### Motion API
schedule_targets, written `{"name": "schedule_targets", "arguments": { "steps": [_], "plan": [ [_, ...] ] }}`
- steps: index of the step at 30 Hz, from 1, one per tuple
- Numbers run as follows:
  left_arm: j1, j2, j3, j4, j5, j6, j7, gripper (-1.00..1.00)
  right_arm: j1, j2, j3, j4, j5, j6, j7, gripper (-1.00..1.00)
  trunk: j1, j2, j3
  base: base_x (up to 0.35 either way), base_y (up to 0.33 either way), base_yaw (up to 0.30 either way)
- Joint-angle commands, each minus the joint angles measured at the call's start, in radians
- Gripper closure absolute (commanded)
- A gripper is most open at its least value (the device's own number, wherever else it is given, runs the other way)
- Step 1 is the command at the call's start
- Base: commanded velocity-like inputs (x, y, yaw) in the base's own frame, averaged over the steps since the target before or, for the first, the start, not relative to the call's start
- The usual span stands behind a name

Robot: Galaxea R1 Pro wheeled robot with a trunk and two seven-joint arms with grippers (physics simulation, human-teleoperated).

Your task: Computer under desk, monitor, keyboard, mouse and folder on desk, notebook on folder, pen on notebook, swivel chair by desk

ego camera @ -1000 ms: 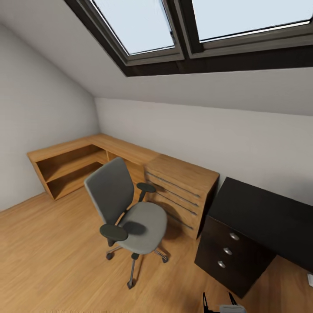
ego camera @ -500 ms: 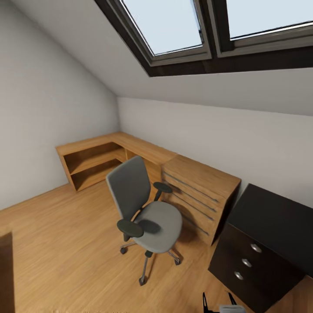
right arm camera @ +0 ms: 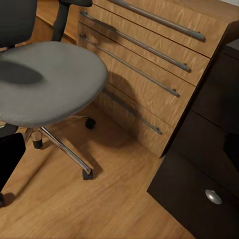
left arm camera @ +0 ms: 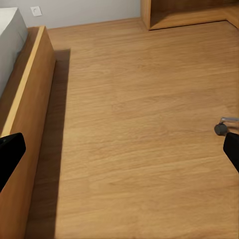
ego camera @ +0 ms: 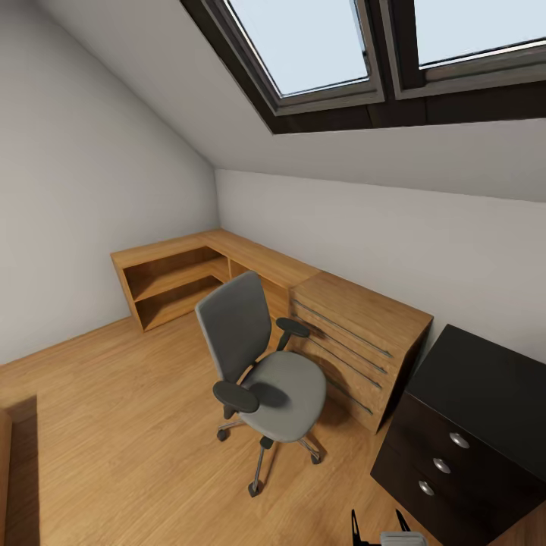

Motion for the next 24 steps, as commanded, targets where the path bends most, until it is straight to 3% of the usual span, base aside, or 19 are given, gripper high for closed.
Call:
{"name": "schedule_targets", "arguments": {
  "steps": [1,15,24],
  "plan": [
    [0.0,0.0,-0.002,-0.002,0.005,-0.001,0.0,-1.0,-0.001,0.001,0.009,0.001,-0.004,-0.002,-0.005,-1.0,0.001,-0.002,-0.002,0.0,0.0,0.006],
    [0.0,-0.002,-0.003,0.0,0.005,-0.001,0.0,-1.0,-0.001,0.001,0.009,-0.002,-0.007,-0.001,-0.006,-1.0,0.001,-0.002,-0.002,0.0,0.0,0.013],
    [0.0,-0.002,-0.003,0.0,0.005,-0.001,0.0,-1.0,-0.001,0.001,0.007,-0.002,-0.009,-0.001,-0.009,-1.0,0.001,-0.002,0.001,0.0,0.0,0.229]
  ]
}}
